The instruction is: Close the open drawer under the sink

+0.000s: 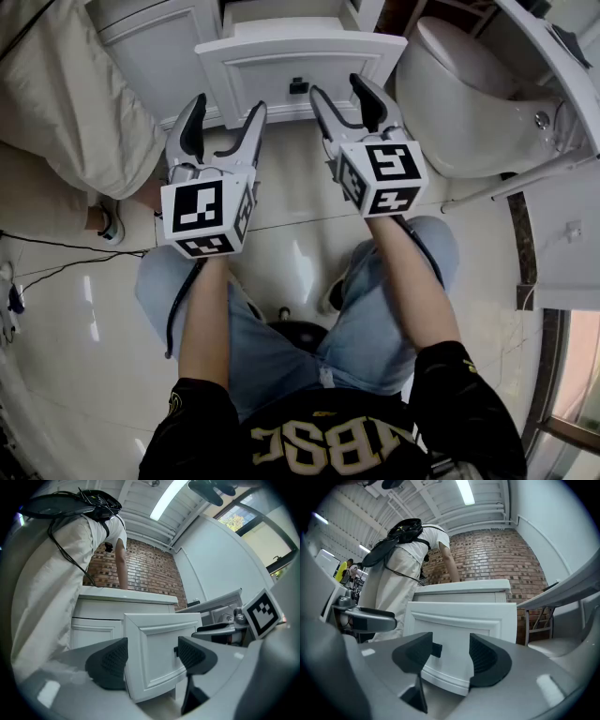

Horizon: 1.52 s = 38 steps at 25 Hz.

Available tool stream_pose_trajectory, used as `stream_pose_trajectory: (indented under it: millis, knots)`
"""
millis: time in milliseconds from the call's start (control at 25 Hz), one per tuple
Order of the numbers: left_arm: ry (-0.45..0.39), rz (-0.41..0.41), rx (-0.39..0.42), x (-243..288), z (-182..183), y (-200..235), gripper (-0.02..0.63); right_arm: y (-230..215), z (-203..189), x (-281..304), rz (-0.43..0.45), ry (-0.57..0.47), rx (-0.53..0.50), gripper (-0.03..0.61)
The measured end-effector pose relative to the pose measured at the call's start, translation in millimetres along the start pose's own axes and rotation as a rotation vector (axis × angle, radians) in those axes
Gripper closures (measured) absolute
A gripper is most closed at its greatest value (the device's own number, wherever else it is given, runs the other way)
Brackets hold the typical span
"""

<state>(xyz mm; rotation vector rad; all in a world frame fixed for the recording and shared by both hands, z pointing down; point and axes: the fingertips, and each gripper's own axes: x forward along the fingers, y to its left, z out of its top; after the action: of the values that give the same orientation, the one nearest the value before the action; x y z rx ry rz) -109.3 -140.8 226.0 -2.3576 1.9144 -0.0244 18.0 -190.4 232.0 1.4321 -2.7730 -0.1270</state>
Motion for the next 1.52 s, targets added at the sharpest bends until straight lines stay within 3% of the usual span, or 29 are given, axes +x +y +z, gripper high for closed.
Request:
stream_pose_trajectory:
  millis: [240,680,800,880,1160,1520]
  knots:
    - [-0.013,0.006,-0.048,25.3,-1.1,9.1,0.274,-5.1,-10.8,26.6,0.029,0.014,0.048,0.347]
    - [-0.015,0.011,-0.029,48.2,-7.7,27.2,0.275,-8.9,-13.6,56.7,0.013,-0.019,0.038,0.371]
    - [-0.014,0.010,-0.043,58.5,-13.8,33.4,0.275,-0.1,-16.7,68.6,0.061,-0.035,0.023,0.487]
    - [-0.009,0.014,-0.053,64.4,-17.9,37.4,0.275,4.2,-16.6,75.7,0.066,-0.043,-0.018,0.523]
    - [0.002,0.031,-0.063,84.1,-27.3,51.7,0.275,-10.6,-18.4,108.9,0.060,-0.074,0.060,0.532]
    - [0.032,0.047,-0.113,122.2,-53.3,76.3,0.276,-19.1,-19.4,155.8,0.052,-0.144,0.050,0.548]
